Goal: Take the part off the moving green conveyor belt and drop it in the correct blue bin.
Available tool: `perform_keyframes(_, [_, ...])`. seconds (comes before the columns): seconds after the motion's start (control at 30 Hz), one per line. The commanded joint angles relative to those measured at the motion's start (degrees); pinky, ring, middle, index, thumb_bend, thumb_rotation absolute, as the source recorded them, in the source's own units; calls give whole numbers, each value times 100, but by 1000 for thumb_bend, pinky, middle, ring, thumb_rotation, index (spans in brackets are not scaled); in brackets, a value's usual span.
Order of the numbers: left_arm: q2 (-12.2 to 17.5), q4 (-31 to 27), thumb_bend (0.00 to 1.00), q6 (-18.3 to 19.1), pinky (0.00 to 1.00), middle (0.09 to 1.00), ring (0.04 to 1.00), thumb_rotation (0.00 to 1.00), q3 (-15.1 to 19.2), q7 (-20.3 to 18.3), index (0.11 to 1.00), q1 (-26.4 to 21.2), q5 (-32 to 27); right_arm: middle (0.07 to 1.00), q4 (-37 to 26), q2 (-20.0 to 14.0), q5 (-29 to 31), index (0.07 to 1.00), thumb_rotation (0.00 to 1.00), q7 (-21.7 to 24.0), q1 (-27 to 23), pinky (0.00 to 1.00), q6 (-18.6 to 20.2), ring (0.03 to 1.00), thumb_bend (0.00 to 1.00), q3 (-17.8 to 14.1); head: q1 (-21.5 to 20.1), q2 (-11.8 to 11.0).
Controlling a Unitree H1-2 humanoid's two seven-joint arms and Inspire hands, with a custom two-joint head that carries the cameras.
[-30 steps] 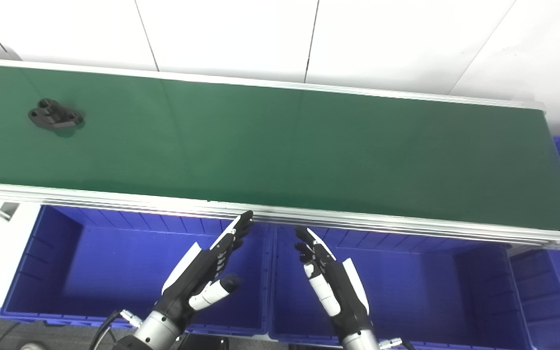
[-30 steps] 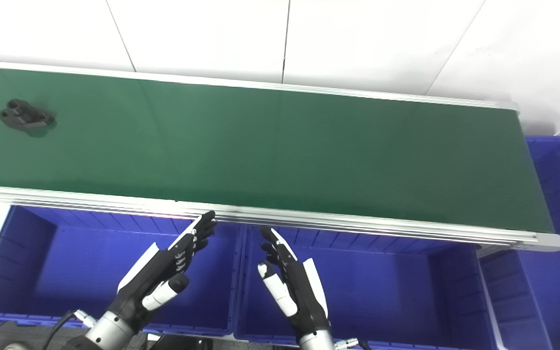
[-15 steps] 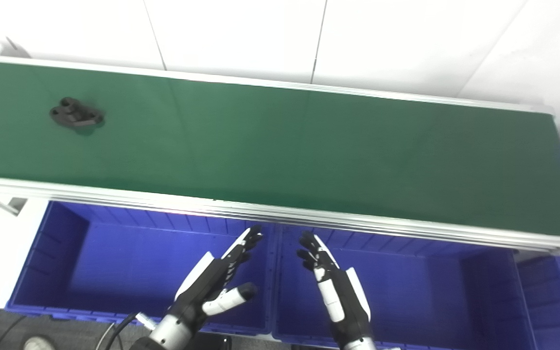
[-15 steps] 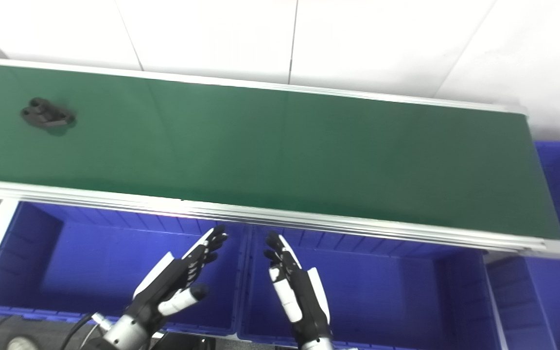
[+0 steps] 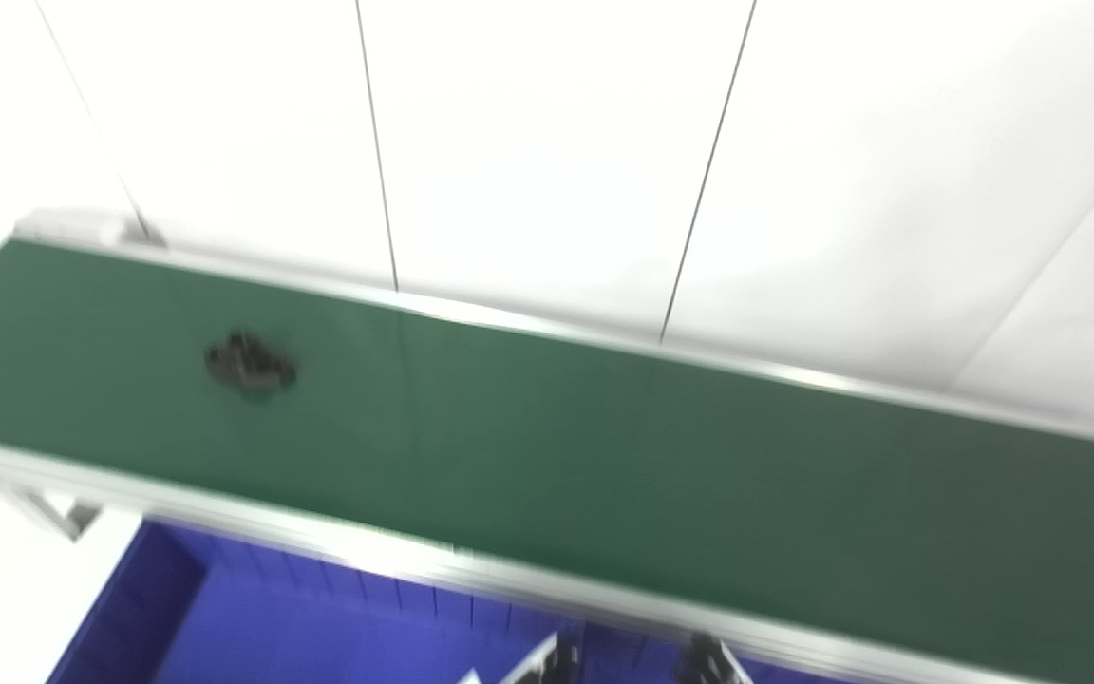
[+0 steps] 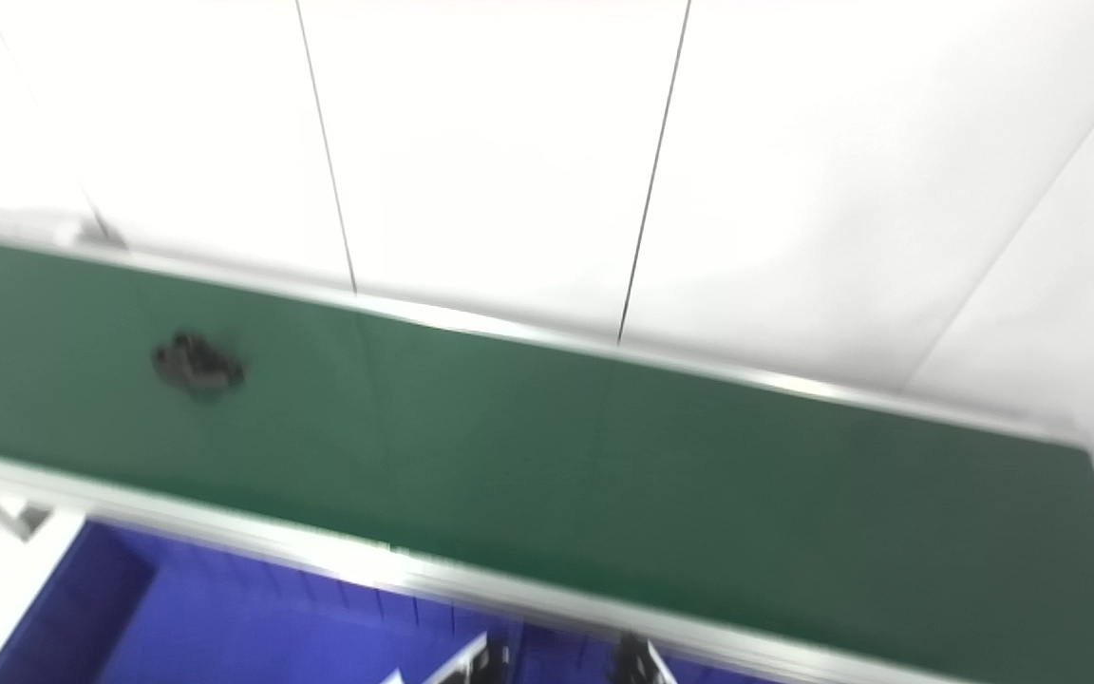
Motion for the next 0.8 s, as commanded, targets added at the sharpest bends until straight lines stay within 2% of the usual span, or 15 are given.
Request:
perform_keyframes(0.0, [-52, -124, 892, -238, 869, 971, 957, 830, -19, 47, 978, -53, 26, 863, -168, 76, 40, 876, 654, 105, 16, 872, -281, 851, 818, 1, 23, 35])
perform_keyframes(0.2, [1, -249, 885, -135, 843, 947, 925, 841, -23, 20, 963, -60, 66, 855, -301, 131, -119, 854, 586, 77, 54, 854, -502, 843, 736, 8, -60, 210])
perform_keyframes(0.43, [4, -510, 896, 174, 822, 950, 925, 856, -60, -16, 965, -34, 237, 833, -606, 32, -688, 833, 588, 14, 89, 796, -813, 829, 748, 8, -48, 354])
perform_keyframes(0.57, [-32, -499, 896, 210, 823, 952, 930, 856, -94, -3, 968, -59, 241, 824, -833, -23, -925, 830, 560, 4, 86, 793, -917, 827, 747, -13, -55, 380])
perform_keyframes(0.67, [-57, -513, 889, 276, 822, 966, 938, 855, -136, 15, 975, -93, 316, 804, -1144, 21, -1313, 816, 483, -114, 68, 754, -933, 796, 733, -67, -74, 446])
perform_keyframes(0.73, [-69, -561, 897, 358, 802, 972, 935, 855, -156, 7, 979, -114, 327, 785, -1372, 94, -1675, 784, 400, -224, -8, 679, -951, 755, 692, -103, -116, 602])
perform_keyframes(0.77, [-72, -550, 897, 359, 801, 972, 935, 855, -158, 11, 979, -125, 310, 785, -1479, 121, -1809, 784, 395, -251, -67, 676, -931, 755, 690, -105, -158, 637])
